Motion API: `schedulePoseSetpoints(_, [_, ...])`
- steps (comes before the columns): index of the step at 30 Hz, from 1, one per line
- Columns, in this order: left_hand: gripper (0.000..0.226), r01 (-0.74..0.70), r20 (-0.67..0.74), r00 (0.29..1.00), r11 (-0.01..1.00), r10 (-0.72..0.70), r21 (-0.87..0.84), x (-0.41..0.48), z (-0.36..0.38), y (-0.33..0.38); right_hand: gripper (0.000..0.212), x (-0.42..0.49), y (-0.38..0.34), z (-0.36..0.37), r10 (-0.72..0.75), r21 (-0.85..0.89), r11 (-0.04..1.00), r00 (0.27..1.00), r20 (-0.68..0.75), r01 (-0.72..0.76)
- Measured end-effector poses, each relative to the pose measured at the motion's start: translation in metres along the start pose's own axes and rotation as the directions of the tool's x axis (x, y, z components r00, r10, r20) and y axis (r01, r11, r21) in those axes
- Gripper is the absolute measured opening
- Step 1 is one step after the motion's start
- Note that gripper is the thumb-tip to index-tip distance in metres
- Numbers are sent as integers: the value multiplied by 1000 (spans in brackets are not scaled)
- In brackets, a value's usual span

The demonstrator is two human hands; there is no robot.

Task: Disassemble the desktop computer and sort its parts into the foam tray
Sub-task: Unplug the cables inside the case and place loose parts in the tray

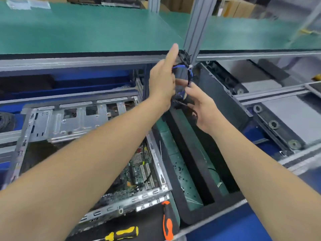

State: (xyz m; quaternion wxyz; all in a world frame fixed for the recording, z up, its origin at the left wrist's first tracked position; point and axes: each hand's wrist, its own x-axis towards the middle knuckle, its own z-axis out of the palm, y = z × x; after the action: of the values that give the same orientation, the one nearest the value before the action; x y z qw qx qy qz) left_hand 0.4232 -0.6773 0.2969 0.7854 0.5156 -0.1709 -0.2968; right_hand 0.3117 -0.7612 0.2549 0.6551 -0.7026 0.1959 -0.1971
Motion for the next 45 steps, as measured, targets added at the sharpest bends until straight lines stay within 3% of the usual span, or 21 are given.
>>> schedulePoseSetpoints(2, [57,76,-95,992,997,-78,-28,15,25,-19,41,1,15,-30,30,1,1000,997,74,-30])
schedulePoseSetpoints(6, [45,146,-243,956,985,-165,-95,48,62,-75,58,5,51,-75,61,242,965,985,159,-99])
schedulePoseSetpoints(8, [41,218,-334,913,972,-235,-91,64,69,-111,62,12,72,-91,113,300,943,986,119,-145])
schedulePoseSetpoints(11, [50,409,-378,833,910,-404,-70,86,67,-165,44,28,111,-107,158,257,953,987,34,-161])
schedulePoseSetpoints(14, [36,530,-379,796,846,-471,63,103,56,-208,31,41,150,-116,241,232,949,967,-86,-215])
schedulePoseSetpoints(17, [34,513,-378,830,828,-411,226,116,49,-237,28,55,191,-124,294,142,953,933,-206,-269])
schedulePoseSetpoints(20, [34,512,-357,840,814,-409,273,125,48,-257,30,64,223,-128,302,-15,944,883,-360,-329])
schedulePoseSetpoints(23, [42,516,-233,857,752,-460,410,126,48,-271,49,69,244,-128,300,-185,892,846,-441,-413])
schedulePoseSetpoints(27, [60,500,-153,850,680,-505,536,126,41,-283,62,74,256,-121,169,-418,844,907,-386,-336])
schedulePoseSetpoints(31, [71,412,-139,882,595,-450,690,124,36,-280,72,83,261,-116,289,-571,732,929,-233,-371])
schedulePoseSetpoints(33, [65,319,-145,927,527,-346,788,122,35,-273,72,84,260,-116,347,-667,641,919,-190,-380])
schedulePoseSetpoints(35, [52,260,-126,951,513,-282,818,119,36,-266,70,81,256,-112,309,-699,603,921,-239,-384])
schedulePoseSetpoints(38, [40,274,-138,951,543,-278,794,114,35,-253,53,74,242,-102,155,-650,670,924,-349,-358])
schedulePoseSetpoints(42, [30,229,-144,970,540,-195,810,97,33,-215,26,69,204,-79,80,-491,834,935,-346,-253])
schedulePoseSetpoints(45, [27,179,-130,983,535,-130,825,79,22,-168,20,66,164,-53,-5,-398,907,939,-343,-141])
